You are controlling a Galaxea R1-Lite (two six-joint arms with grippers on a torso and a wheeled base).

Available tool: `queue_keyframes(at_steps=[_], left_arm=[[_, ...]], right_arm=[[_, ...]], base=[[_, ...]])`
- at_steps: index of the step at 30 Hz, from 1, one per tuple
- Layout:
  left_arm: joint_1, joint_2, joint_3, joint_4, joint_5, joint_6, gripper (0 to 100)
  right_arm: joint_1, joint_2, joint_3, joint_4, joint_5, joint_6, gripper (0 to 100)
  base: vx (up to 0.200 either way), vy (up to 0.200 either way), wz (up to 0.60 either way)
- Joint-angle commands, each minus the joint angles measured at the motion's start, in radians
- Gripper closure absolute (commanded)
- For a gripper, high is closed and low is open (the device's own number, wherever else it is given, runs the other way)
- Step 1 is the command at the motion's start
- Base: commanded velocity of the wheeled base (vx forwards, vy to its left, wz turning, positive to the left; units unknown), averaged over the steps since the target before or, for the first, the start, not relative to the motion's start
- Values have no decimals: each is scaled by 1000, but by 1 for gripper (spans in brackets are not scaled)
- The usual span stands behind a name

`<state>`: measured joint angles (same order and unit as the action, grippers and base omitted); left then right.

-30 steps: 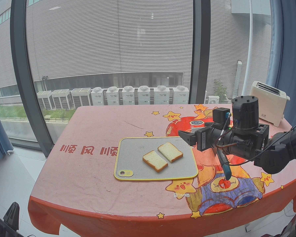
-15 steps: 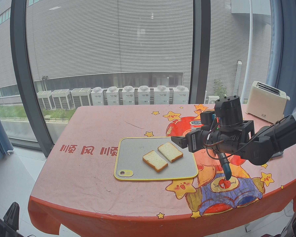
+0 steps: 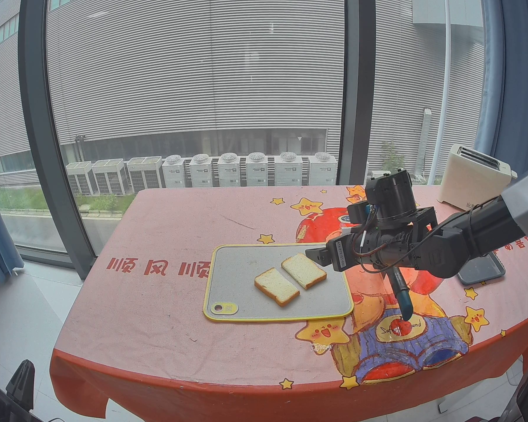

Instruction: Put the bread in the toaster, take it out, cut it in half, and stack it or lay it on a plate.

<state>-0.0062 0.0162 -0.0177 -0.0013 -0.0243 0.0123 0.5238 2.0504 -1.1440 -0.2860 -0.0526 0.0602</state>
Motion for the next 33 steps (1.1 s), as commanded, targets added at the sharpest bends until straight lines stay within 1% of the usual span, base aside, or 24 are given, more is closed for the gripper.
queue_keyframes(at_steps=[1,12,17,33], left_arm=[[0,-16,18,0,0,0,100],[0,-16,18,0,0,0,100],[0,-16,18,0,0,0,100],[0,-16,18,0,0,0,100]], right_arm=[[-7,56,-28,8,-1,-5,0],[-15,119,-52,8,-4,-8,0],[-22,120,-56,8,-4,-19,0],[-22,135,-77,10,-15,-19,0]], base=[[0,0,0],[0,0,0],[0,0,0],[0,0,0]])
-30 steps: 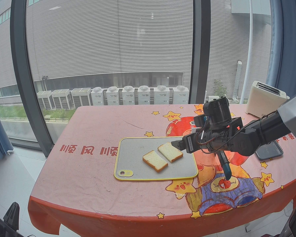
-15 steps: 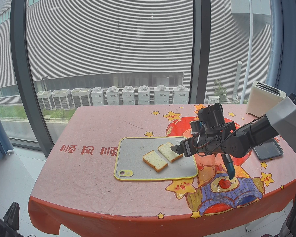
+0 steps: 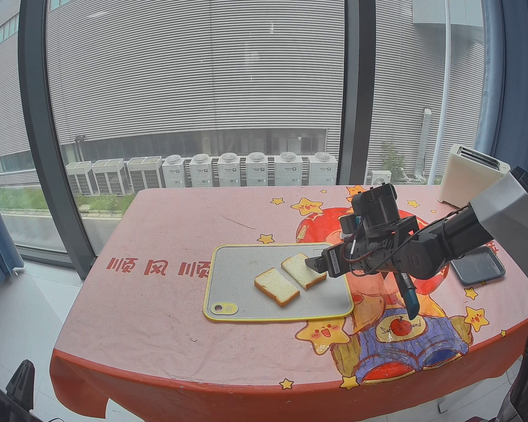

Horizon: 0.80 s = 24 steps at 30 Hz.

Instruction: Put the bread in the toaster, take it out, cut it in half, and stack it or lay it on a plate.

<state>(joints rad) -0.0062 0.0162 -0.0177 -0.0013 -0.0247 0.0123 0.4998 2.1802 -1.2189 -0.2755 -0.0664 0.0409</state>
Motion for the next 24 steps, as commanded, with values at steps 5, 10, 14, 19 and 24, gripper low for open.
queue_keyframes(at_steps=[5,10,14,19,24], left_arm=[[0,-16,18,0,0,0,100],[0,-16,18,0,0,0,100],[0,-16,18,0,0,0,100],[0,-16,18,0,0,0,100],[0,-16,18,0,0,0,100]], right_arm=[[0,20,-4,-1,-3,-1,0],[0,27,-2,-1,-3,-1,0],[0,32,-2,-1,-6,-3,100],[8,32,-1,-1,-6,-3,100],[9,30,-1,-1,-7,-3,100]], base=[[0,0,0],[0,0,0],[0,0,0],[0,0,0],[0,0,0]])
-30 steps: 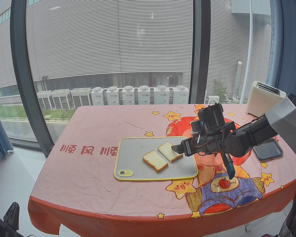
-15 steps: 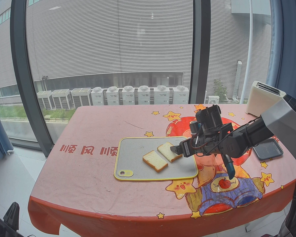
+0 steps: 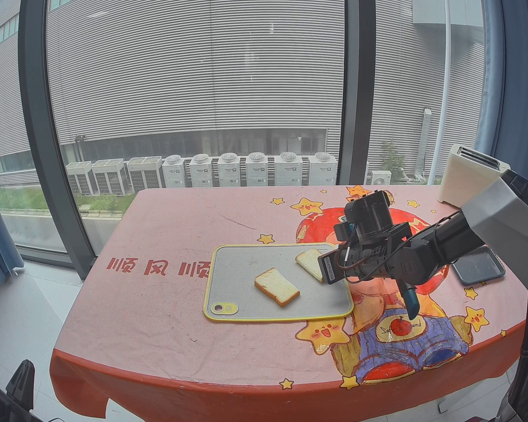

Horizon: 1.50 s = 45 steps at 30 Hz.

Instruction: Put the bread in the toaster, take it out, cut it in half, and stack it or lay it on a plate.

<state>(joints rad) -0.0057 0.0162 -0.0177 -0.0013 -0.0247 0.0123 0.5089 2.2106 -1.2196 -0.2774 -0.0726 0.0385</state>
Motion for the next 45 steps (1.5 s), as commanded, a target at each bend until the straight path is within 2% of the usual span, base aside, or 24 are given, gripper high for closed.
queue_keyframes(at_steps=[1,20,30,37,42,45], left_arm=[[0,-16,18,0,0,0,100],[0,-16,18,0,0,0,100],[0,-16,18,0,0,0,100],[0,-16,18,0,0,0,100],[0,-16,18,0,0,0,100],[0,-16,18,0,0,0,100]], right_arm=[[0,-2,2,1,-1,1,100],[0,-91,31,1,-4,17,100],[28,-239,147,-5,-52,21,100],[53,-345,230,-3,-66,87,100],[62,-413,292,-6,-92,96,100],[76,-448,322,-6,-93,126,100]], base=[[0,0,0],[0,0,0],[0,0,0],[0,0,0],[0,0,0],[0,0,0]])
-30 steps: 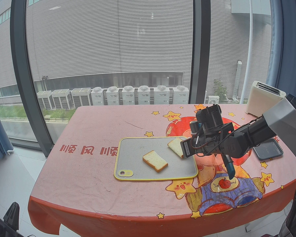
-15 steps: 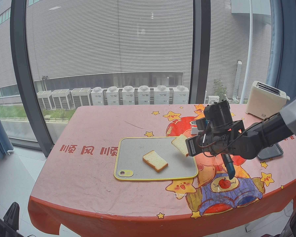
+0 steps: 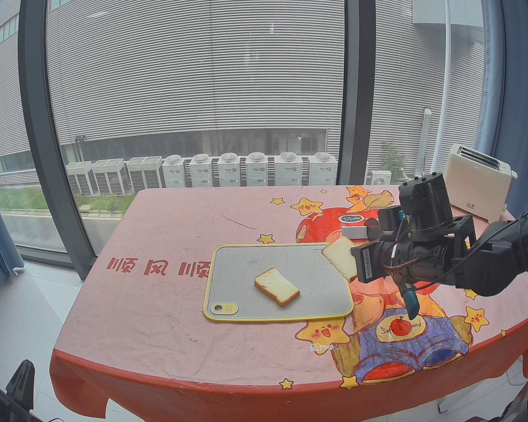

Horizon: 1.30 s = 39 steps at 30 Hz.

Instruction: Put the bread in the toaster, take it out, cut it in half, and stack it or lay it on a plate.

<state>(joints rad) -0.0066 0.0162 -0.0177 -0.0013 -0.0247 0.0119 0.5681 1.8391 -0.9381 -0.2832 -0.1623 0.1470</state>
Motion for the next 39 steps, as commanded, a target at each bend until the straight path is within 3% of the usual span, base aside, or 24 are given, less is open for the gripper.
queue_keyframes(at_steps=[1,5,22,26,31,39], left_arm=[[0,-16,18,0,0,0,100],[0,-16,18,0,0,0,100],[0,-16,18,0,0,0,100],[0,-16,18,0,0,0,100],[0,-16,18,0,0,-1,100],[0,-16,18,0,3,-1,100]], right_arm=[[26,-84,53,-7,-5,32,100],[42,-101,79,-11,-8,63,100],[115,-267,260,-14,-19,68,100],[113,-305,286,-14,-17,75,100],[113,-336,300,-14,-22,124,100],[113,-350,314,-14,-23,128,100]], base=[[0,0,0],[0,0,0],[0,0,0],[0,0,0],[0,0,0],[0,0,0]])
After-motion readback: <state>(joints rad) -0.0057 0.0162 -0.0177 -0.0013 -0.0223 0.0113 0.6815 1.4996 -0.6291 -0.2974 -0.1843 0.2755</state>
